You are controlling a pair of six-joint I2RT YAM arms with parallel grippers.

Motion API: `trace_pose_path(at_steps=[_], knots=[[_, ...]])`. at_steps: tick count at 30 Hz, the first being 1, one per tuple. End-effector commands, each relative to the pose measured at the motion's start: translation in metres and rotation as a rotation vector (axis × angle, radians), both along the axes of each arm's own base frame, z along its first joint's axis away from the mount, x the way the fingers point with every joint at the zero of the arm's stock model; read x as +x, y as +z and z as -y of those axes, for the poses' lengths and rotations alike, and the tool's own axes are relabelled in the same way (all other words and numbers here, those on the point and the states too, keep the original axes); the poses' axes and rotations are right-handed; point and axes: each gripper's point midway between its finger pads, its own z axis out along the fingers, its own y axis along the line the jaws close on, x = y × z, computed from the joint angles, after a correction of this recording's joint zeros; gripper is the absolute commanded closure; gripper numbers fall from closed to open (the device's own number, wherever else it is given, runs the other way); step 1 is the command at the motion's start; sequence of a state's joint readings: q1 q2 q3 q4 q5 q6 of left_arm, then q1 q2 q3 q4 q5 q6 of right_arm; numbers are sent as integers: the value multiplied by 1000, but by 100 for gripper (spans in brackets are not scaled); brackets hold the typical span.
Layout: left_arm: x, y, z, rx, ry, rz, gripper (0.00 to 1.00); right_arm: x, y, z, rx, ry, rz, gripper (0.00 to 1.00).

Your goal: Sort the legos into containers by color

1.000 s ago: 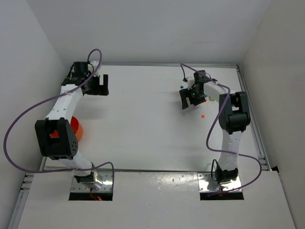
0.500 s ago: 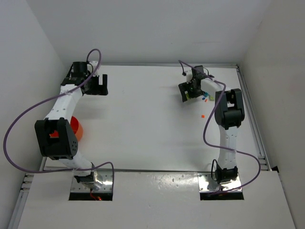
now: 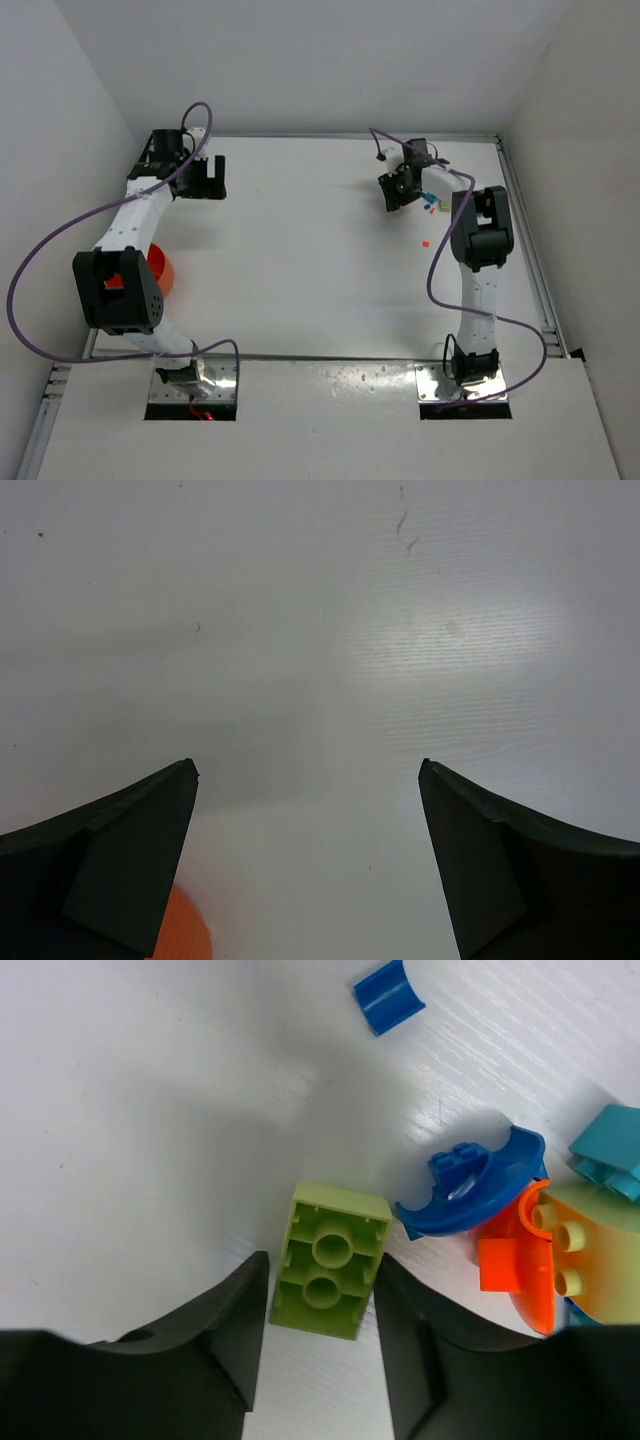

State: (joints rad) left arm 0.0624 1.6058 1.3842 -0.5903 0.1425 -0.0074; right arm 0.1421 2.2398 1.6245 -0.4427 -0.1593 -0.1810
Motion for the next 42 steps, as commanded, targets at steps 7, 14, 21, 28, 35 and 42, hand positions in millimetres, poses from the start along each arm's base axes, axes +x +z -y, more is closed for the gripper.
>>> trace_pose_path(at_steps=[7,14,21,28,35,42], knots=[[-12,21,16,-74,-106,74,1,-26,53,-24,94,165,58,74],[-53,30,108,-424,-363,18,1,-75,131,-123,292,453,142,80],[-71,66,163,-763,-513,-53,2,-101,158,-208,340,657,260,82],[-71,67,176,-853,-511,-96,10,-114,189,-270,391,722,349,84],[-84,47,185,-902,-501,-152,21,-128,194,-301,385,748,388,84],[-88,45,189,-909,-513,-167,34,-136,202,-321,382,784,430,84]])
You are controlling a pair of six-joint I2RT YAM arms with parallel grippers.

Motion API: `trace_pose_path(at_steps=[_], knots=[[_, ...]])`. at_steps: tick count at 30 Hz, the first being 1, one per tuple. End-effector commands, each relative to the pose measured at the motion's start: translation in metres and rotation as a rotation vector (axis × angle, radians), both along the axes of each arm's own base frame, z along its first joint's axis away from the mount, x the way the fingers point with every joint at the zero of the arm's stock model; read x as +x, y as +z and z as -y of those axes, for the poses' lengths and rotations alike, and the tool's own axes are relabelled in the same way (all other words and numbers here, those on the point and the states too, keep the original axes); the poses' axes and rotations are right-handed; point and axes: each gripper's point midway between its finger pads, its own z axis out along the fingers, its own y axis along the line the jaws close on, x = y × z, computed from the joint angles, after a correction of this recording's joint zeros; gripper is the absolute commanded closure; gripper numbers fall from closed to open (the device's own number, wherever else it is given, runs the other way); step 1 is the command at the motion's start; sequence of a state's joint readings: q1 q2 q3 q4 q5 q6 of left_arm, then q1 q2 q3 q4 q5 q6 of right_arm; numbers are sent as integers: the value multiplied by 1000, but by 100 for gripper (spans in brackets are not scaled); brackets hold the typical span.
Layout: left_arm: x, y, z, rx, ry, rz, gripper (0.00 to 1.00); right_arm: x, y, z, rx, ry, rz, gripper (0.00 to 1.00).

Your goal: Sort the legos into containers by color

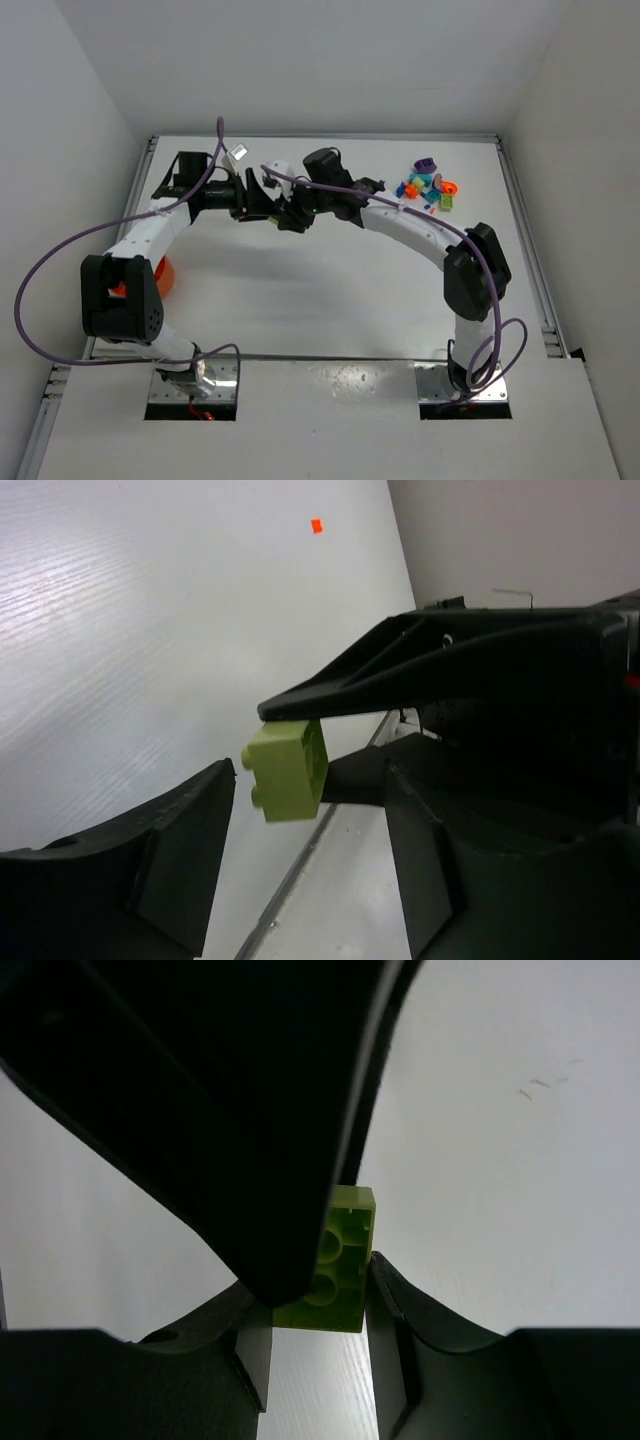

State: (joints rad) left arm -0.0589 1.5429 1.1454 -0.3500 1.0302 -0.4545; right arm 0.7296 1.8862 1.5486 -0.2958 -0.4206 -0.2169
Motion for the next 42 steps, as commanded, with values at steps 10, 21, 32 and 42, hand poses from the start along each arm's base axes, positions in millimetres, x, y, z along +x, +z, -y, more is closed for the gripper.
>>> trace_pose_path(at_steps=[10,21,32,42], knots=[[-2,6,-1,-45,-31,30,79,14,34,-32,58,-26,141,85],[8,29,-149,581,246,176,100,18,3,44,-103,-199,139,17],[-91,39,-297,1125,605,-116,100,27,-74,121,-312,-283,-175,17],[-128,-10,-331,1237,792,-272,100,62,-80,123,-312,-253,-280,17]])
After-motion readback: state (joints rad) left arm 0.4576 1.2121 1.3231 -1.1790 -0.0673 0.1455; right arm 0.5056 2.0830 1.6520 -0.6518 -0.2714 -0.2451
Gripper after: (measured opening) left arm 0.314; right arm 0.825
